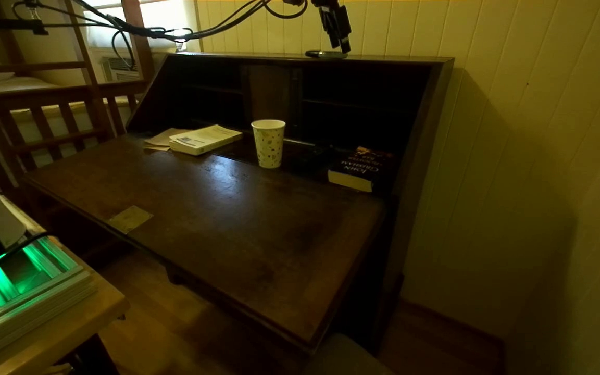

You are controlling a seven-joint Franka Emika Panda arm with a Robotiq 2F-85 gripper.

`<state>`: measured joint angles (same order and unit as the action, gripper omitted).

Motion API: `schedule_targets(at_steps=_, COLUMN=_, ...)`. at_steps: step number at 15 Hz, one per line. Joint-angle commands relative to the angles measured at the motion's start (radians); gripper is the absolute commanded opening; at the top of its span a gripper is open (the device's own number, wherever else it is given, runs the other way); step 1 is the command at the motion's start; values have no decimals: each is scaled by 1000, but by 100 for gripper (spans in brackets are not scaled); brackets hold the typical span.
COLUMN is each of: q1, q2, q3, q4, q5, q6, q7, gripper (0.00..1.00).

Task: Pick up the marker and place it in the paper cup with the cap side down

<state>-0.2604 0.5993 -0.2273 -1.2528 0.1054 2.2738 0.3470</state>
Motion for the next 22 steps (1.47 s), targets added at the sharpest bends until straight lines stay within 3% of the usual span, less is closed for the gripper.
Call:
schedule_targets(at_steps=1, q1=-17, q2=48, q3=16, q4=84, q5=26, q6=-40, q7=26, gripper=62)
schedule_targets(at_steps=5, q1=-14, q2=71, q3=18, q4=109, q5=23, q6=-47, q7=38, gripper=50)
schedule_targets(at_steps=6, q1=-13, q2=75, q3=19, q4=113, q5=21, q6=-48, q7=40, gripper=53)
schedule_targets(at_steps=7, q1=-13, q2=81, q3=19, q4=119, q5=21, q6=-49, q7=42, gripper=57)
schedule_targets(at_steps=8, q1=-11, q2=87, q3=17, q4=128, q5=17, q6=-51, q7=48, gripper=79)
schedule_targets(at_steps=10, q1=-10, q2=96, q3=17, q4=139, q5=15, q6=-56, q7=53, gripper=92)
schedule_targets(at_steps=12, q1=-5, q2=99, q3=13, q4=137, q5=14, q6=-53, q7=60, gripper=52)
schedule_targets(at_steps=14, q1=-6, q2=97, q3=10, q4=140, q5=15, q6=-63, q7=63, gripper=44)
schedule_targets(at_steps=20, q1=-6, q2=91, q3=5, q4=136, q5=11, q6=-76, q7=67, gripper=1)
schedule_targets(at_steps=22, q1=-5, q2=90, q3=1, q4=130, q5=6, q6=-73, q7=74, gripper=4)
